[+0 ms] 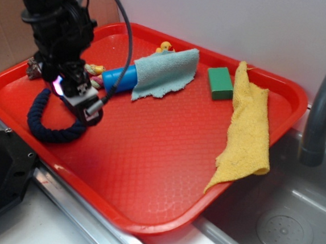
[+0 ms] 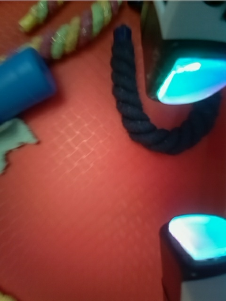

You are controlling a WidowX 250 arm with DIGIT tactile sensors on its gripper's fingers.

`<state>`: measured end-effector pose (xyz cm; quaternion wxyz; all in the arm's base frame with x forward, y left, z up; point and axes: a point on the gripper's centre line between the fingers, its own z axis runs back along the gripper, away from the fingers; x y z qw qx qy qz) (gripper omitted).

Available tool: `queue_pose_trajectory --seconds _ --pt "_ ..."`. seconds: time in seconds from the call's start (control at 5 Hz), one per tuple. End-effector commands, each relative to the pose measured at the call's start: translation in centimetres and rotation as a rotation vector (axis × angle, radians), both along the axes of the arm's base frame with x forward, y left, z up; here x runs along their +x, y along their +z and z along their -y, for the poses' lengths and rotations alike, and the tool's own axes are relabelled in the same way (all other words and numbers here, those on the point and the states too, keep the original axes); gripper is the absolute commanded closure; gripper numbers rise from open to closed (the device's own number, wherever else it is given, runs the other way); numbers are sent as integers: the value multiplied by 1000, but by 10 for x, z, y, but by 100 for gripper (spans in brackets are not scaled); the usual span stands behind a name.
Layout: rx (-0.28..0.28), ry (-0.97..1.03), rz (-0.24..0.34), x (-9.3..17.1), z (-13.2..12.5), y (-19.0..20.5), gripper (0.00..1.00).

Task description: Grab the blue rope.

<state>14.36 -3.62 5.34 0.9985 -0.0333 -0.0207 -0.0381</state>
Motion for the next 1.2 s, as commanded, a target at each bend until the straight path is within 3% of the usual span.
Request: queue_pose_trajectory --seconds 0.0,0.2,0.4,0.6,0.8,1.0 --pt "-43 -49 -33 -15 -7 -30 0" --pt "-75 -106 -71 -11 -11 -47 0" --pt "-65 -109 -84 -10 -10 -47 100" --pt "-28 -111 -62 -8 -12 -20 100" --pt "33 -60 -100 -2 -16 30 100" --pt "53 35 -77 -1 -16 81 100"
